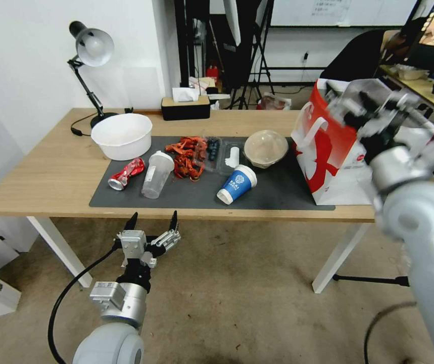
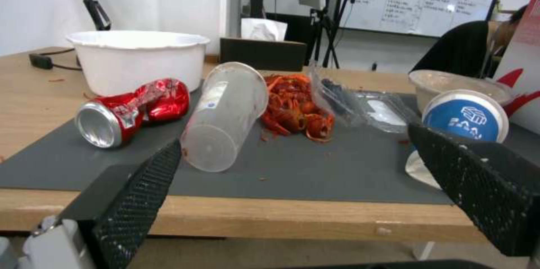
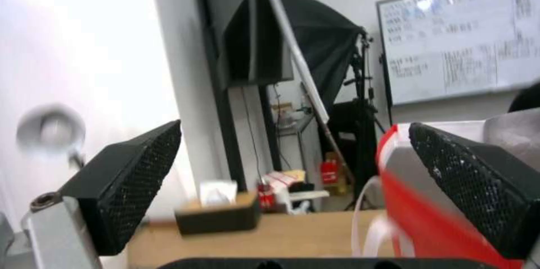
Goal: Pick up the trash from the table and place it into the takeout bag.
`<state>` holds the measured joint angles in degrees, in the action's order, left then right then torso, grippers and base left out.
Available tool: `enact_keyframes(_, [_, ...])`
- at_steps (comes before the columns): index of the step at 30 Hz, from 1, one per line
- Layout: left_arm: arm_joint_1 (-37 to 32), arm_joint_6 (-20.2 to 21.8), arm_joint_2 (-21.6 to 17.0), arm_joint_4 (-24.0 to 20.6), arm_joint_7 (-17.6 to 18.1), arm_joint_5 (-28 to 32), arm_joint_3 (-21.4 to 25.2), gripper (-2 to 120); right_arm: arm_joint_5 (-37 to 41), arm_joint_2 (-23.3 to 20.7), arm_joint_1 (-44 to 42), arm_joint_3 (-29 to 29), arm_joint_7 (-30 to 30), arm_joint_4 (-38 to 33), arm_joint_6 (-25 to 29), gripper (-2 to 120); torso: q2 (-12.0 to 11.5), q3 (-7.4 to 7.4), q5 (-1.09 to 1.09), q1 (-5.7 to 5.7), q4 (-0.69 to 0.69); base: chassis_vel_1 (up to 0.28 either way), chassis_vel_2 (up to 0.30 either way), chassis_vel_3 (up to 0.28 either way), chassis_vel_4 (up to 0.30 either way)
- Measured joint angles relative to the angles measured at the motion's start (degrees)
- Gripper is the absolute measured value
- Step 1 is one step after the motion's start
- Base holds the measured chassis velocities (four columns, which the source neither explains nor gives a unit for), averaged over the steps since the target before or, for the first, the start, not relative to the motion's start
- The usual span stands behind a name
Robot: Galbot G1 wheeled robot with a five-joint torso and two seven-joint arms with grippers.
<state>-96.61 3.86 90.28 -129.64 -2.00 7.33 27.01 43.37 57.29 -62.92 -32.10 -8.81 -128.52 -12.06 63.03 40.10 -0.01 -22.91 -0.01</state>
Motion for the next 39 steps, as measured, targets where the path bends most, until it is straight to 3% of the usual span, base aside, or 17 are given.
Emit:
enact_keyframes(3, [0.1, -0.1, -0.1, 0.0, 0.0, 0.1, 0.0, 100, -10.1, 1.3, -7.7, 0.9, 1.1, -2.7, 2.8, 100, 0.0, 0.0, 0.0, 0.0, 0.01, 0.0, 0.0, 0.0, 0.0])
enact_keyframes(7, [0.0, -0.4, -0.1, 0.2, 0.0, 0.1, 0.0, 100, -17.4, 3.1, -14.5, 1.1, 0.6, -3.9, 6.1, 100, 0.0, 0.0, 0.0, 0.0, 0.01, 0.0, 0.0, 0.0, 0.0])
enact_keyframes(11, [0.0, -0.6, -0.1, 0.2, 0.1, 0.1, 0.1, 100, -21.2, 4.4, -18.6, 1.3, -0.2, -4.1, 9.0, 100, 0.0, 0.0, 0.0, 0.0, 0.02, 0.0, 0.0, 0.0, 0.0])
enact_keyframes(15, [0.0, -0.9, -0.3, 0.4, 0.1, 0.1, 0.3, 100, -26.7, 7.0, -26.8, 2.3, -2.3, -3.2, 15.8, 100, 0.0, 0.0, 0.0, 0.0, 0.0, 0.0, 0.0, 0.0, 0.0])
enact_keyframes(27, [0.0, -1.0, -0.5, 0.4, 0.2, 0.1, 0.4, 100, -29.7, 10.9, -34.8, 4.1, -4.9, 5.3, 23.6, 100, 0.0, 0.01, 0.01, 0.0, 0.01, 0.0, 0.0, 0.0, 0.0])
enact_keyframes(39, [-0.1, -1.1, -0.4, 0.5, 0.2, 0.1, 0.4, 100, -29.2, 11.8, -34.1, 5.0, -5.6, 5.6, 23.5, 100, 0.0, 0.01, 0.0, 0.0, 0.01, 0.0, 0.0, 0.0, 0.0])
